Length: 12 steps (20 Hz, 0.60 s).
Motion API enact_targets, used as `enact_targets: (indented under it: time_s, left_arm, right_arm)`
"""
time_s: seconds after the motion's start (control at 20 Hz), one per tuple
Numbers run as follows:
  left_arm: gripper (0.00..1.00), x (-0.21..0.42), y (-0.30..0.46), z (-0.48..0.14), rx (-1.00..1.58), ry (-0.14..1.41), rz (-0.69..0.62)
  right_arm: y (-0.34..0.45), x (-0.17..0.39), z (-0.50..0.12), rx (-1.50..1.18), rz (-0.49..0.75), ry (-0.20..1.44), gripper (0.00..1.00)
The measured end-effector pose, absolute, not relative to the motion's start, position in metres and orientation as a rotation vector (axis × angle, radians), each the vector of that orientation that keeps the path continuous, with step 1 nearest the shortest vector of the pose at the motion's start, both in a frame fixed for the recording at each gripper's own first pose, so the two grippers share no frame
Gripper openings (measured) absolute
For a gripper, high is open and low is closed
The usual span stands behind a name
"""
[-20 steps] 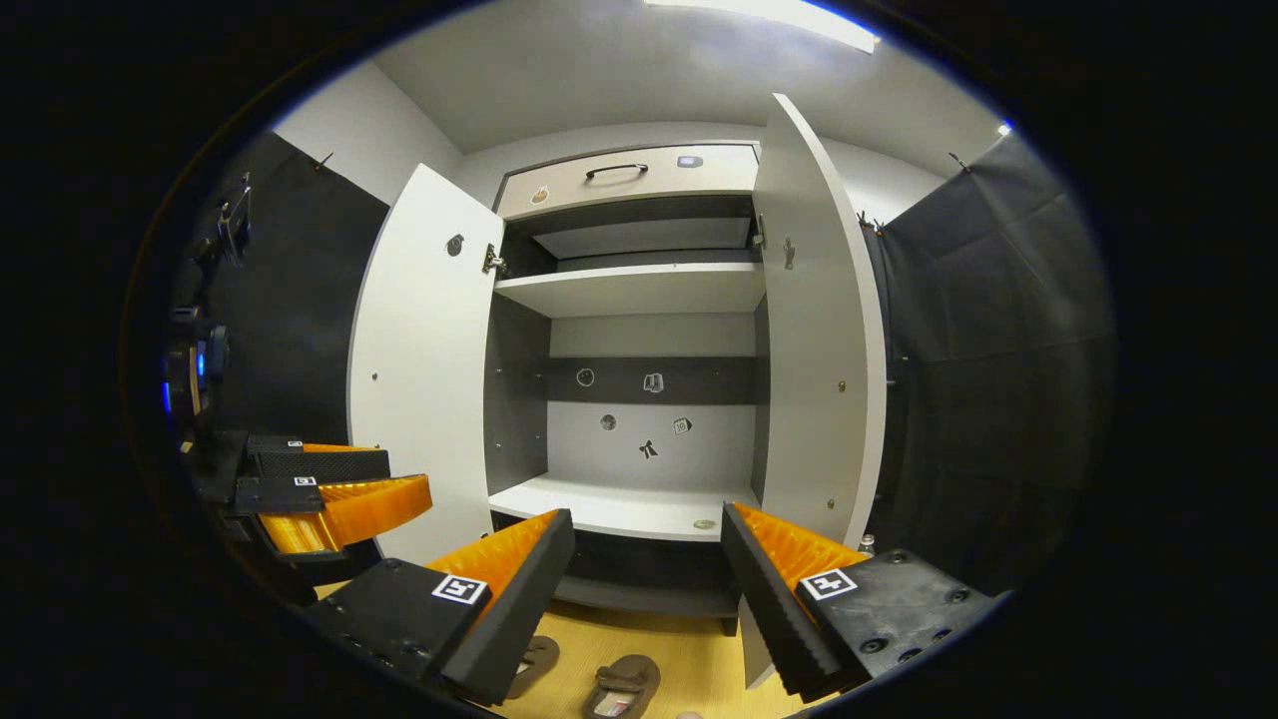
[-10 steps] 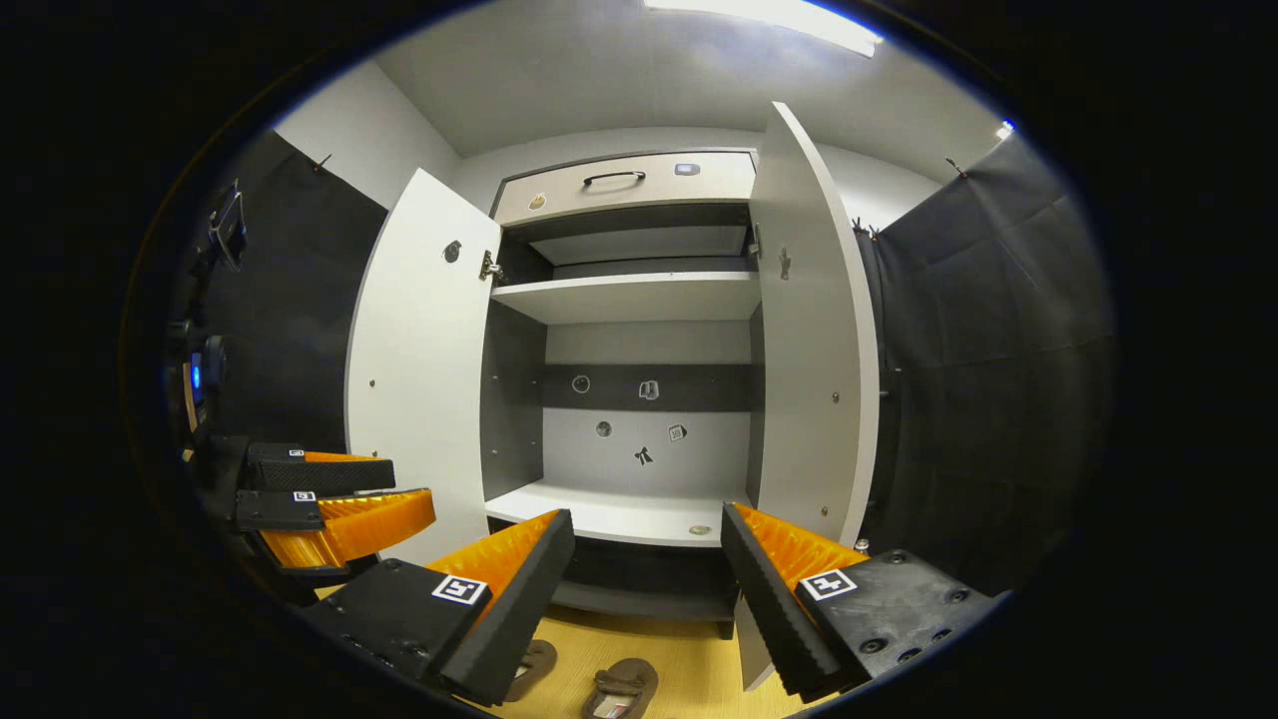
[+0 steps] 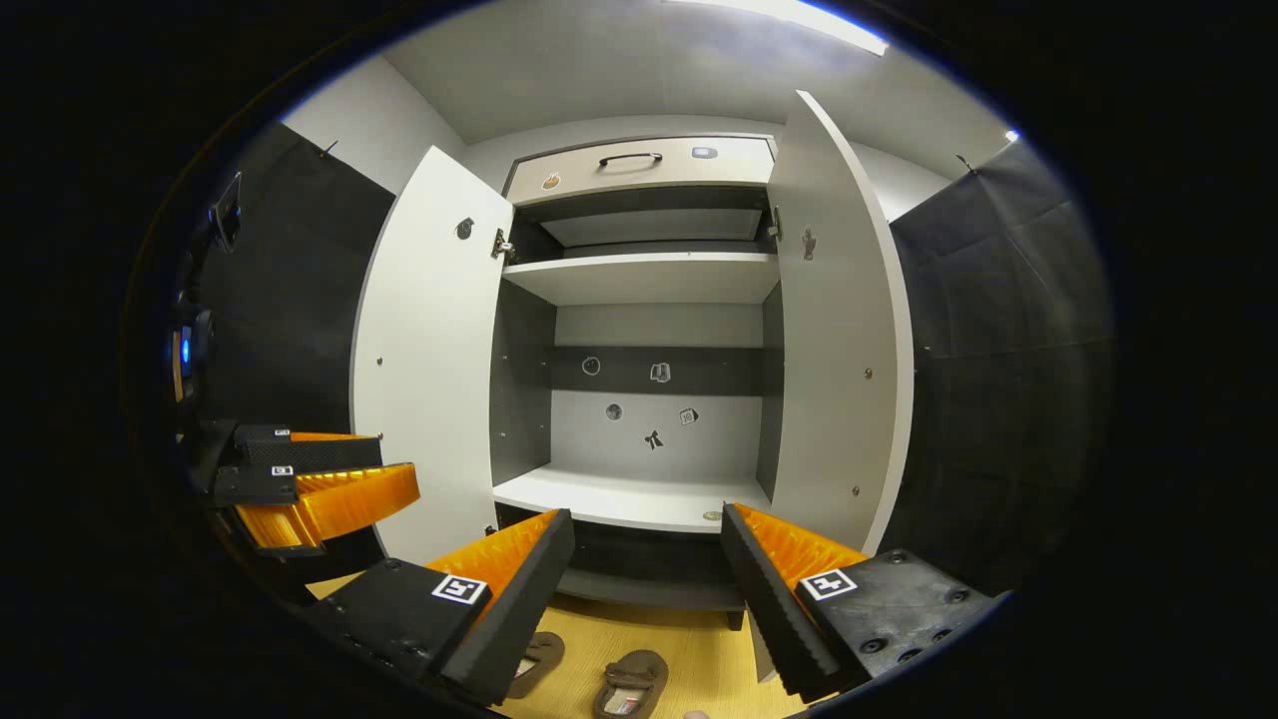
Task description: Grab one shoe with the right hand and put it into the shoe cabinet, grab the other shoe with the left hand and put it into the shoe cabinet; then close the right door with the right hand and the left door with the left hand.
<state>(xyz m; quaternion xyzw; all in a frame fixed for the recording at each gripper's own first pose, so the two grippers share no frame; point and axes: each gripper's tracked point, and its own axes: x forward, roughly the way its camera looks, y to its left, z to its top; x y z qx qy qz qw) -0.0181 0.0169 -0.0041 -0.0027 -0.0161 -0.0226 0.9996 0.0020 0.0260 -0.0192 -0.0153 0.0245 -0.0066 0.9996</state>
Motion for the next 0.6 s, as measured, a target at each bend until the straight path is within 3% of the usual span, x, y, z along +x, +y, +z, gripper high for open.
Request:
enact_targets:
  time_s: [0.35,0.6]
  left_arm:
    - [0.92,-0.027,0.024,-0.010,0.002,-0.029,-0.082]
    - [0.92,-0.027,0.032,-0.019,-0.019,-0.007,-0.078]
  right_arm:
    - [0.041,-0.002,-0.067,0.013,-0.037,0.155,0.98]
    - [0.049,-0.002,-0.138,0.066,-0.031,0.313,0.98]
